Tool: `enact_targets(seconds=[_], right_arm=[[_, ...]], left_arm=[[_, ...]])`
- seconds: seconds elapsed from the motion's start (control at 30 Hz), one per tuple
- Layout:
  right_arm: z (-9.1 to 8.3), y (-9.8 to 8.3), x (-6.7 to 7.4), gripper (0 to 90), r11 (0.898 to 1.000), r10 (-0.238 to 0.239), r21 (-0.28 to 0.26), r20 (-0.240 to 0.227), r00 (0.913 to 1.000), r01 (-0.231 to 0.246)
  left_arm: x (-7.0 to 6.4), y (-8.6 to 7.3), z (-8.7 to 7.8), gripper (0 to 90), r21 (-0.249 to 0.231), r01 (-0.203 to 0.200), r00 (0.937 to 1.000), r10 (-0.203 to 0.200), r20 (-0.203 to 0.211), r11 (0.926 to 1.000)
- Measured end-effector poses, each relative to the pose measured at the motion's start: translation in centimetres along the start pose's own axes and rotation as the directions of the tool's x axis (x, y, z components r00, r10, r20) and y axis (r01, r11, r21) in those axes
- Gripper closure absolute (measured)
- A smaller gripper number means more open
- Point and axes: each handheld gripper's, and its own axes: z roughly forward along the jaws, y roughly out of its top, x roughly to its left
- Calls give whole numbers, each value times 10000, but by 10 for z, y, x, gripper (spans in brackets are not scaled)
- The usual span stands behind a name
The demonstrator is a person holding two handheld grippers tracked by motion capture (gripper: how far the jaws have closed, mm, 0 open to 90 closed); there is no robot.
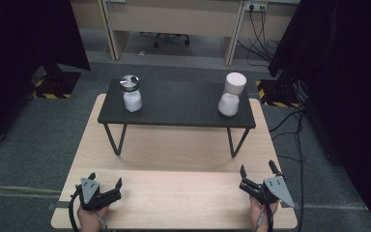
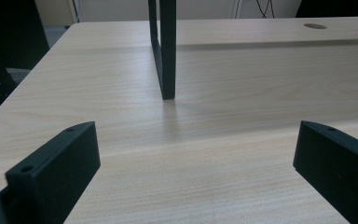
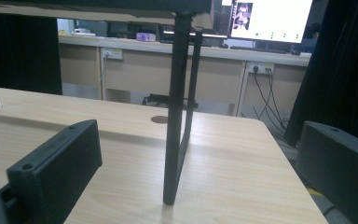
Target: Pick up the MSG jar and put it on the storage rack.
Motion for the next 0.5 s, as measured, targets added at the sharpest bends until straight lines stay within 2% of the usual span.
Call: enact_targets(seconds=[0.5], right_arm=[[-7,-28,-3,2,9972,592,435,298,9978,-605]], left_arm=[[-4,2,2,0,160,-190,9997,192,-127,9997]])
